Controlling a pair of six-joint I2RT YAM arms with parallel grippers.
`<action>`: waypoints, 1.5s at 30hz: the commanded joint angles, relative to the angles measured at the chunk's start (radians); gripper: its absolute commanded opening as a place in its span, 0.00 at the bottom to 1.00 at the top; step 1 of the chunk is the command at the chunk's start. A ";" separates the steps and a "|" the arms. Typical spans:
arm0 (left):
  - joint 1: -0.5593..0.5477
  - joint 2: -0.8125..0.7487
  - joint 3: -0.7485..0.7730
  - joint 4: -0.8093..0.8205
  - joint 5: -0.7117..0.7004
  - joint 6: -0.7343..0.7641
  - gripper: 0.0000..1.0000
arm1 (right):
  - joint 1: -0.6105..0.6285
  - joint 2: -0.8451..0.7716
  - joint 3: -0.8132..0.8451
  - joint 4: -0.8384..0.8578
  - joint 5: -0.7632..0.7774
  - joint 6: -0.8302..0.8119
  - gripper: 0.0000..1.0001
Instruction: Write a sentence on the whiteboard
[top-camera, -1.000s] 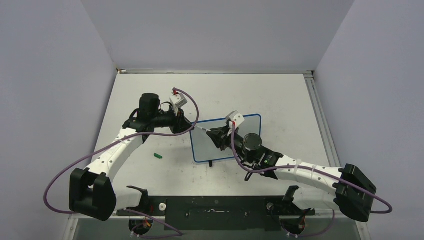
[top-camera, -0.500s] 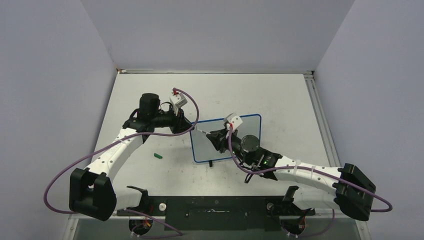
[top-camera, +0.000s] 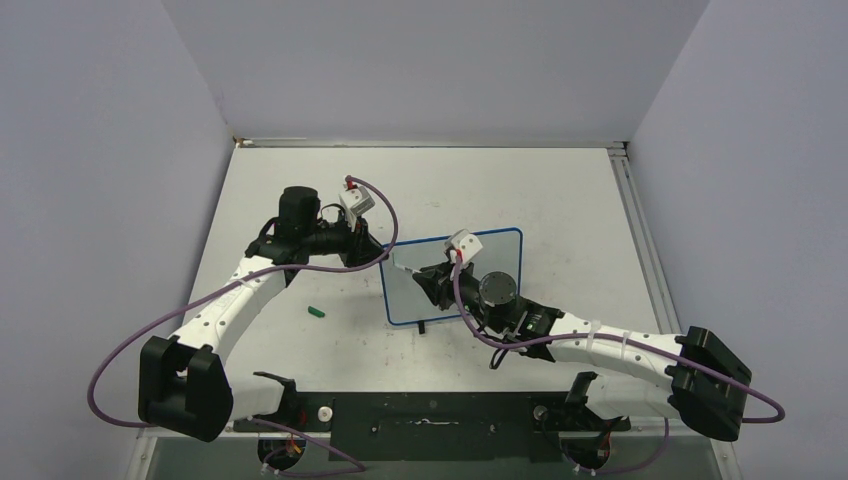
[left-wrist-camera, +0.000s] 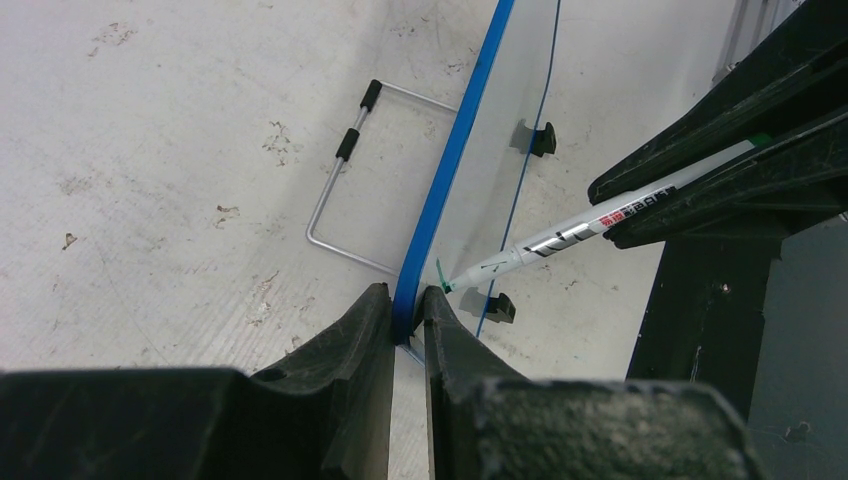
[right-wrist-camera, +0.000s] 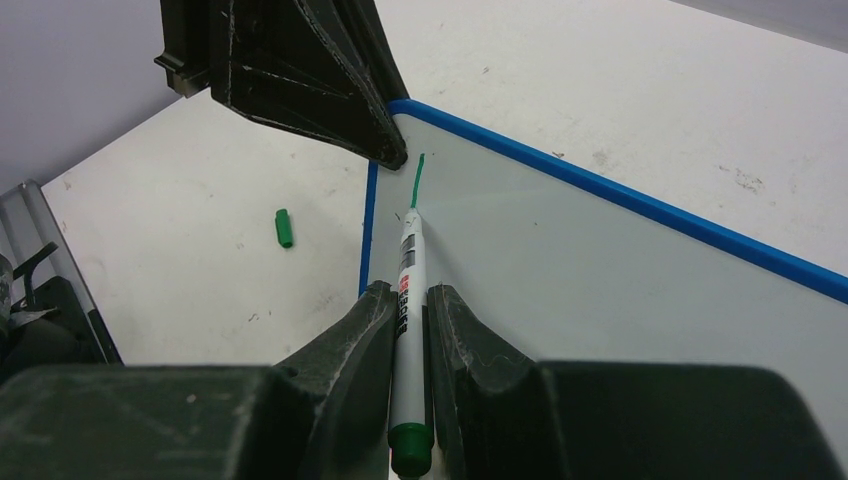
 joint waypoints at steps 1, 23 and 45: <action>-0.001 0.009 -0.009 -0.026 -0.019 0.036 0.00 | 0.005 0.008 -0.008 0.003 0.021 0.002 0.05; 0.001 0.003 -0.007 -0.025 -0.022 0.032 0.00 | 0.048 -0.033 0.026 -0.007 -0.029 0.001 0.05; 0.002 0.004 -0.008 -0.026 -0.026 0.031 0.00 | 0.048 -0.011 0.011 0.098 0.101 -0.013 0.05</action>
